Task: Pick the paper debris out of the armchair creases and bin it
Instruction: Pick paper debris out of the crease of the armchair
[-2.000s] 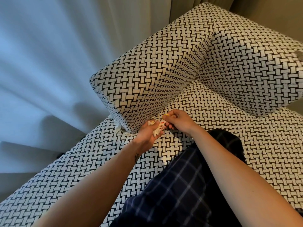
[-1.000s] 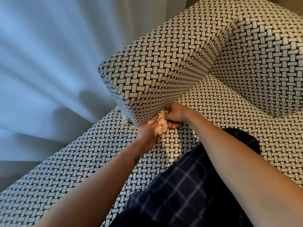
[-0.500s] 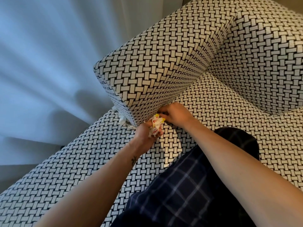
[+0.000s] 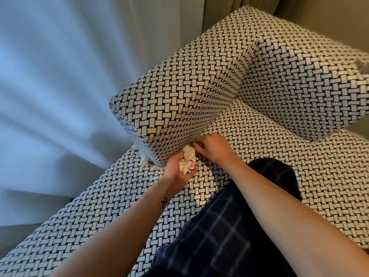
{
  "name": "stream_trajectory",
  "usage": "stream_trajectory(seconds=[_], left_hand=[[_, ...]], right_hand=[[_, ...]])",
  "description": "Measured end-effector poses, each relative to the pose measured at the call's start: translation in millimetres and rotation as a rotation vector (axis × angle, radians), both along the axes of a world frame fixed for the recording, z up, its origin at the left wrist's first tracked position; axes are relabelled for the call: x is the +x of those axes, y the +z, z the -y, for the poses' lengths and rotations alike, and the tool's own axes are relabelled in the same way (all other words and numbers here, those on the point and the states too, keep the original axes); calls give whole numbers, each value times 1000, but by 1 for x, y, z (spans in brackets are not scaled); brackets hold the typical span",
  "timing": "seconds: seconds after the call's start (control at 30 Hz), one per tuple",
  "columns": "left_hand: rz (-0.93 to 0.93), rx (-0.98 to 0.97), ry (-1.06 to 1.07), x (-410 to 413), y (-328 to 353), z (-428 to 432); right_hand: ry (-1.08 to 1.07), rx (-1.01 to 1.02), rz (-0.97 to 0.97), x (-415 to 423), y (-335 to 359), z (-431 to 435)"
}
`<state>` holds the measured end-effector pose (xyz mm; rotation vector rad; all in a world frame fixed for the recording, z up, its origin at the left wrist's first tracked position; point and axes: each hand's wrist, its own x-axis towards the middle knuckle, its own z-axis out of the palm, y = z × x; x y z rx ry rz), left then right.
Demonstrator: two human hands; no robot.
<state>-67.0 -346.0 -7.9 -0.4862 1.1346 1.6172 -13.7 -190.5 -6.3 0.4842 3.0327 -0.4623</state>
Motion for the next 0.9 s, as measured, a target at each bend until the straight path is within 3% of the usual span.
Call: stream_trajectory(seconds=[0.13,0.4,0.73,0.9], left_hand=[[-14,27,-27,4,12,-35],[-103,95,-179,17,41,-104],[-202,179,-312,56,93,-194],[-265,190,-360,79,121,-244]], right_hand=[[-295,-221,-151,23,11,-21],[-481,-390,-314,69,46,-53],[-722,-498,-454,140,109,-115],[-845,-459,-552,174,141,-166]])
